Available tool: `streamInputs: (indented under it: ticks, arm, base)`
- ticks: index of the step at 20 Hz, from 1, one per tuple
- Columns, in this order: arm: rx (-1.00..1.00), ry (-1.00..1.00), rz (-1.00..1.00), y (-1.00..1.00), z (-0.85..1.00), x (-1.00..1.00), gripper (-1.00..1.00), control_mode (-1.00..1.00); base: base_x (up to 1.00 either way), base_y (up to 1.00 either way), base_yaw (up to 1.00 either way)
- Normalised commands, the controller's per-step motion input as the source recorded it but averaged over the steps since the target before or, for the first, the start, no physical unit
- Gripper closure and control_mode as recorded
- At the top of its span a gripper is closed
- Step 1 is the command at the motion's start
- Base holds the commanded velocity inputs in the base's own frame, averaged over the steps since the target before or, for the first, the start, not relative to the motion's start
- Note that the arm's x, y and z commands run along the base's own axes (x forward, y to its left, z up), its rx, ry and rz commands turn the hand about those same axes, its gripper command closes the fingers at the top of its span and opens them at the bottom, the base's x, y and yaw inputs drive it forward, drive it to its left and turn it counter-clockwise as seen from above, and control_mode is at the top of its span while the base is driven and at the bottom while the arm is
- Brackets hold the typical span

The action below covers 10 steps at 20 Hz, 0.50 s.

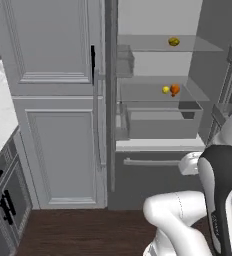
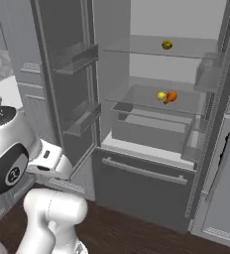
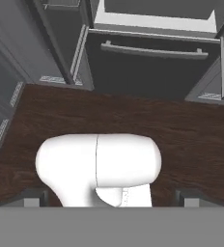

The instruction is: Place one lemon and one chicken drumstick in each tupperware on the nearby counter, to pack two identical lunches.

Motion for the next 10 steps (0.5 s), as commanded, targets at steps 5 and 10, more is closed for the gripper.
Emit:
streamInputs:
  ticks: [5, 10]
  arm:
    - [0.00, 0.00, 0.00, 0.00, 0.00, 0.00, -1.00, 1.00]
    - [0.00, 0.00, 0.00, 0.00, 0.00, 0.00, -1.00, 1.00]
  base:
    - [0.48, -0.30, -0.30]
    - [0.47, -0.49, -0.02]
